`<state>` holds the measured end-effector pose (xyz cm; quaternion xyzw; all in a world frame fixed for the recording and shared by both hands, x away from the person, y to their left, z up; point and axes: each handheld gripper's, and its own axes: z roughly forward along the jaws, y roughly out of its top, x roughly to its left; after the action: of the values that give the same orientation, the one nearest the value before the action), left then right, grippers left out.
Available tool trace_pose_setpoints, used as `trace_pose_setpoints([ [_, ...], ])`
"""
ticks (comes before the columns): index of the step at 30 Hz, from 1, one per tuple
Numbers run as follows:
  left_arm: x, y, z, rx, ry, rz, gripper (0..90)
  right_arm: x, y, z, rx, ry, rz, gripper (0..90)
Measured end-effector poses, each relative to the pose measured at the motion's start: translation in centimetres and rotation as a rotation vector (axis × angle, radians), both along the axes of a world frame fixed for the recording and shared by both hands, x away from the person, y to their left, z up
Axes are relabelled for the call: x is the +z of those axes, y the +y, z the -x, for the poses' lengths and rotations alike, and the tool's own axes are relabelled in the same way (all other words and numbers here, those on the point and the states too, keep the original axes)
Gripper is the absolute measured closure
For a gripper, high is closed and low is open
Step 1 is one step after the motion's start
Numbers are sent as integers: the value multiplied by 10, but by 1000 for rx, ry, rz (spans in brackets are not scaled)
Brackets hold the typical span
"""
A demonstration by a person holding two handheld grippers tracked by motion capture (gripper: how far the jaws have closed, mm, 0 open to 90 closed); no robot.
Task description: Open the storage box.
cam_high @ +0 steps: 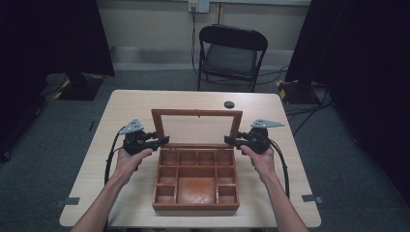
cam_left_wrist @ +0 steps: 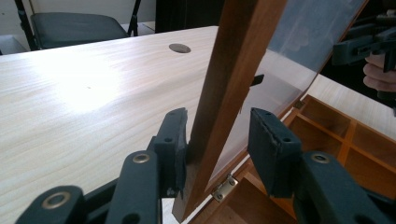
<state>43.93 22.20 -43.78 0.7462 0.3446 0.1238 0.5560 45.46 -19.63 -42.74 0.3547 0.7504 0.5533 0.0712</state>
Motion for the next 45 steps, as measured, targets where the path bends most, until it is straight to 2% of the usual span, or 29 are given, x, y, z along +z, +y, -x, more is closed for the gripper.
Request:
trace_pose_setpoints([
  [3, -1, 0, -3, 6, 7, 12, 578, -1, -1, -2, -1, 1, -4, 566],
  [8, 2, -2, -10, 8, 16, -21, 585, -2, -1, -4, -13, 2, -2, 574],
  [10, 2, -2, -11, 12, 18, -19, 589, -3, -1, -5, -15, 3, -1, 572],
  [15, -3, 1, -17, 14, 48, 31, 609, -4, 0, -8, -26, 7, 2, 547],
  [17, -4, 1, -18, 22, 45, 20, 616, -6, 0, -9, -32, 13, 2, 546],
  [20, -6, 0, -21, 37, 53, 29, 620, -11, -1, -13, -33, 26, -16, 530],
  [23, -9, 1, -23, 44, 63, 26, 626, -14, 2, -15, -40, 31, -7, 522],
  [30, -12, 0, -28, 46, 83, 14, 612, -19, 3, -20, -82, 30, 4, 611],
  [38, -13, 2, -31, 38, 96, 19, 607, -21, 0, -22, -87, 43, -30, 636],
  [45, -14, -1, -29, 37, 92, 16, 556, -19, 1, -21, -95, 32, -21, 639],
])
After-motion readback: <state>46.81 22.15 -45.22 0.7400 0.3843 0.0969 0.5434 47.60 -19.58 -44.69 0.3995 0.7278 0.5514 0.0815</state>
